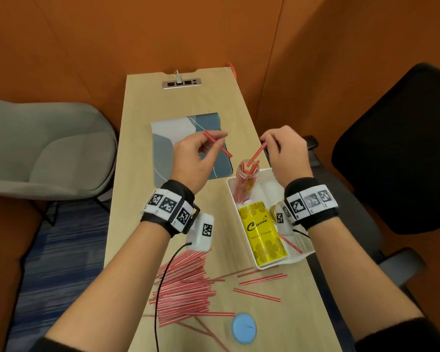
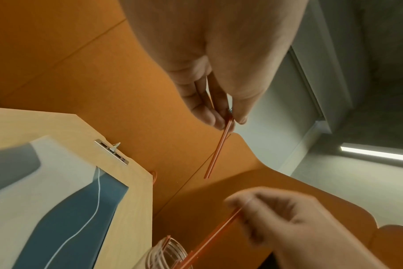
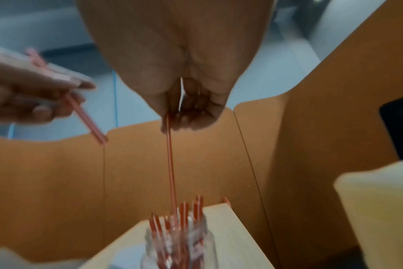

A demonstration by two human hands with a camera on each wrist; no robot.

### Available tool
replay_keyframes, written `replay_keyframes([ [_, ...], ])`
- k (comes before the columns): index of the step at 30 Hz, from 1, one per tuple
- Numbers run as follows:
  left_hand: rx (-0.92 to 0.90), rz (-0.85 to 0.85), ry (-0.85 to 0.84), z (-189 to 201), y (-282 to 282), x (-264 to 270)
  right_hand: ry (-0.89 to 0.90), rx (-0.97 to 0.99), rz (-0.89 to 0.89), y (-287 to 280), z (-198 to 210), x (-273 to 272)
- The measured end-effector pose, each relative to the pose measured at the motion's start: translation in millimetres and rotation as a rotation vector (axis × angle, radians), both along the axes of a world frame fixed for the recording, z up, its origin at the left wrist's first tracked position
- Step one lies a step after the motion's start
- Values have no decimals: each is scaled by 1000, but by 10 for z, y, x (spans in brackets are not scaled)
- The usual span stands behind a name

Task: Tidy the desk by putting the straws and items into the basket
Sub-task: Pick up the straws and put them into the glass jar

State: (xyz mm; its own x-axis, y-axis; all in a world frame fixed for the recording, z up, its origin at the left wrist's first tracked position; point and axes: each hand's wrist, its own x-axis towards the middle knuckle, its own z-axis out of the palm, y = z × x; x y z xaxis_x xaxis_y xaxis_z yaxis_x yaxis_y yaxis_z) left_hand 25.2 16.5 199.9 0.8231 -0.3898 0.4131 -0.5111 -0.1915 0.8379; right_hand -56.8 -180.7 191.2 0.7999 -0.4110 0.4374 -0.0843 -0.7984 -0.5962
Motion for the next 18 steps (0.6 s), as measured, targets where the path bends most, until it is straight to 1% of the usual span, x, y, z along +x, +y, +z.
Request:
replay_keyframes([
  [3,22,-10,-14,6,-207,102,319,-61,21,-44,-282,95],
  [4,22,-16,-17,-2,-279,135,365,-68,31,-56,-348,66],
  [5,29,-23,-24,-12,-355,164,354,-53,39,-69,-390,10],
  [8,109,-62,-49,-100,-577,226,237,50,27,-87,-414,-237],
  [11,215,-121,-1,-323,-765,270,256,139,14,-108,-403,-482],
  [14,380,-152,7,-580,-818,257,271,161,26,-72,-424,-674],
  [16,408,-102,17,-705,-744,198,272,186,49,40,-480,-759],
  [18,350,-22,60,-832,-571,128,314,204,120,240,-588,-813],
])
